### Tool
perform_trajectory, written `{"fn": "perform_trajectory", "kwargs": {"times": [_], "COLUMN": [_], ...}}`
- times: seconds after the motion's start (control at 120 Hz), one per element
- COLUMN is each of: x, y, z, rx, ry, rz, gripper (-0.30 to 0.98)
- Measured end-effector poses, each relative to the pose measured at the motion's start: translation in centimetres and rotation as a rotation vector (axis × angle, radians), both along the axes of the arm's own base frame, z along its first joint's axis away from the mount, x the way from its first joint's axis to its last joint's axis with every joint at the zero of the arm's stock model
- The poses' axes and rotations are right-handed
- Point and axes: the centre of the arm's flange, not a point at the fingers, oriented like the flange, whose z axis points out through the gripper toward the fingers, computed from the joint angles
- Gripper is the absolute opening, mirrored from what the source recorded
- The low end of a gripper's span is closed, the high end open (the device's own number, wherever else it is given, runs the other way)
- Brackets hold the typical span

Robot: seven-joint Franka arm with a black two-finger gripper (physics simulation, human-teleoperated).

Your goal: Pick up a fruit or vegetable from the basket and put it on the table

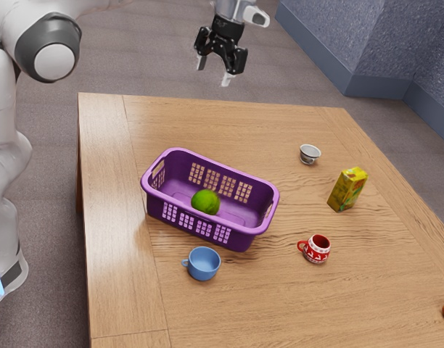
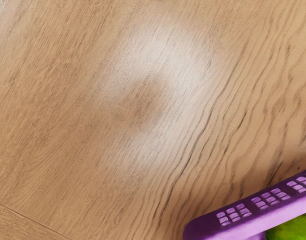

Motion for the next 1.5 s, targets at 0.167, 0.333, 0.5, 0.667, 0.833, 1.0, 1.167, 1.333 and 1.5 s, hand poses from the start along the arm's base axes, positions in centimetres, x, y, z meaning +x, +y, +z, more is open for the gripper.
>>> {"fn": "perform_trajectory", "kwargs": {"times": [0.167, 0.333, 0.5, 0.667, 0.833, 1.0, 1.167, 1.333, 1.5], "x": [1.2, 1.3, 1.0, 3.0, 0.6, 1.0, 1.3, 1.1, 0.7], "y": [0.6, 2.0, -5.8, -24.8, -25.1, -14.9, -16.6, -17.3, -18.5], "z": [1.0, 1.6, 10.7, -0.9, -5.0, -7.8, -8.3, -10.4, -14.1], "rx": [0.036, 0.036, 0.204, 0.076, -0.029, -0.031, -0.005, 0.006, 0.015], "ry": [-0.112, -0.168, -0.326, -0.122, -0.044, 0.01, 0.028, 0.069, 0.106], "rz": [0.047, 0.11, -0.012, -0.319, -0.243, 0.073, 0.16, 0.269, 0.345], "gripper": [0.69, 0.69, 0.69, 0.68, 0.68, 0.69, 0.69, 0.69, 0.69]}}
